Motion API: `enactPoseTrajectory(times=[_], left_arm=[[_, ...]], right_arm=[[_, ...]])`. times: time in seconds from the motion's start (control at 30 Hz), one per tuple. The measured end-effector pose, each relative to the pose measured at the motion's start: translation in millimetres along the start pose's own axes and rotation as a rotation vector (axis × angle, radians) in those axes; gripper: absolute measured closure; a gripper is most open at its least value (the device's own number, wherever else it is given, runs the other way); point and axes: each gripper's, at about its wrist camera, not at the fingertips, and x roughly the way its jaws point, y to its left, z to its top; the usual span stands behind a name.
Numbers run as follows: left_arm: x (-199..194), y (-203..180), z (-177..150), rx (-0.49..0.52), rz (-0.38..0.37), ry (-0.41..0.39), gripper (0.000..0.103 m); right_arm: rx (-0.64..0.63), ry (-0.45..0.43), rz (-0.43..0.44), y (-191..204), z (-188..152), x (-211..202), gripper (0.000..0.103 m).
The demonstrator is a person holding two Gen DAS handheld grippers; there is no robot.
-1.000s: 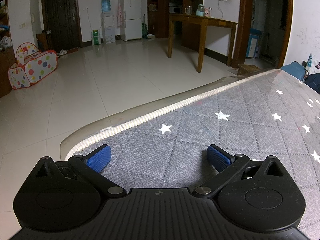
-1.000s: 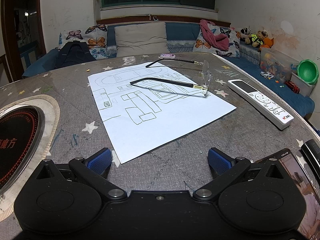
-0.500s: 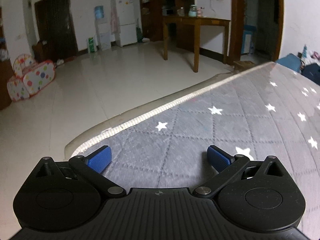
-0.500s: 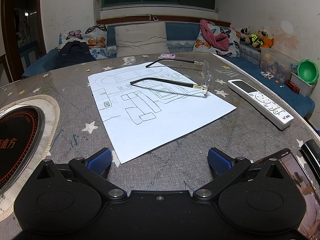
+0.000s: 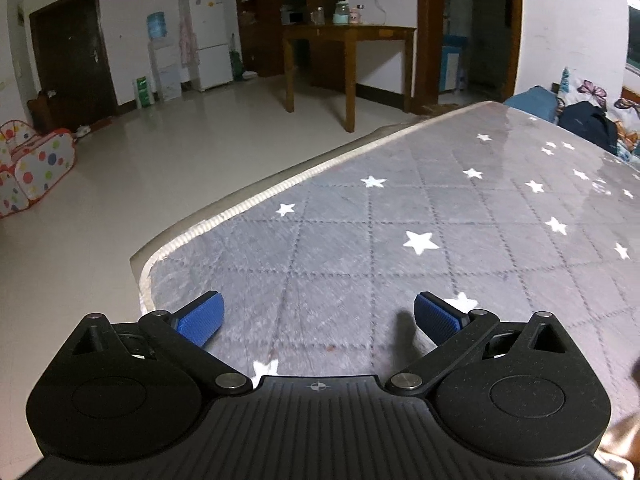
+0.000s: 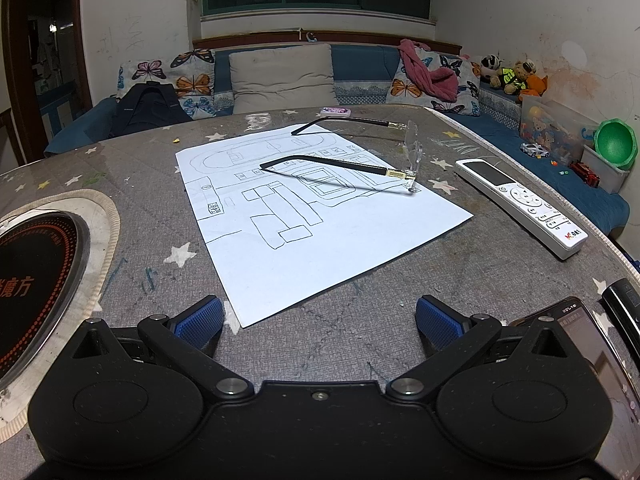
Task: Fold clothes
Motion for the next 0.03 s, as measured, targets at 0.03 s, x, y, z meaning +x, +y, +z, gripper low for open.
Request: enactPoseTrajectory(times=[0.03], left_arm=[[-2.2,-1.1,-0.5,0.002,-0.012,0.001,0.000]], right_arm=[[0.001,0.000,0.000,-0.2,0.0,0.0,0.000]])
